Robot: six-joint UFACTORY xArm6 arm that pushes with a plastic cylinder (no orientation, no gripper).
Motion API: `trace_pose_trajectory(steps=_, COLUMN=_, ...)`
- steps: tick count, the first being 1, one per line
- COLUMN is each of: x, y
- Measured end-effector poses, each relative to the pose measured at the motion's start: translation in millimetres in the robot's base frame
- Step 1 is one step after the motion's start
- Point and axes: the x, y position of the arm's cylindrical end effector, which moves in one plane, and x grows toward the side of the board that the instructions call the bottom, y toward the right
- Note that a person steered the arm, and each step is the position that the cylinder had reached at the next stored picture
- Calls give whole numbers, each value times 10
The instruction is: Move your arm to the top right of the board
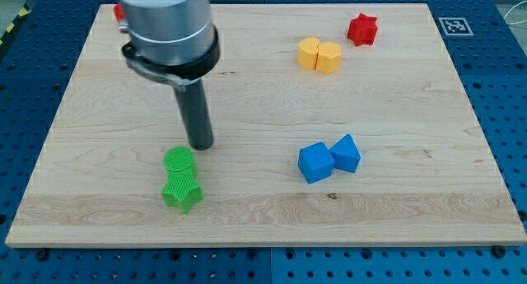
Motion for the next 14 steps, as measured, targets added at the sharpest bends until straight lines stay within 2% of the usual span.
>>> trace_pose_trajectory(steps=8, x=-125, y=998)
trace_pose_trajectory(steps=12, x=-111, y=1806)
trace_pose_trajectory(steps=14, x=-47, y=2033)
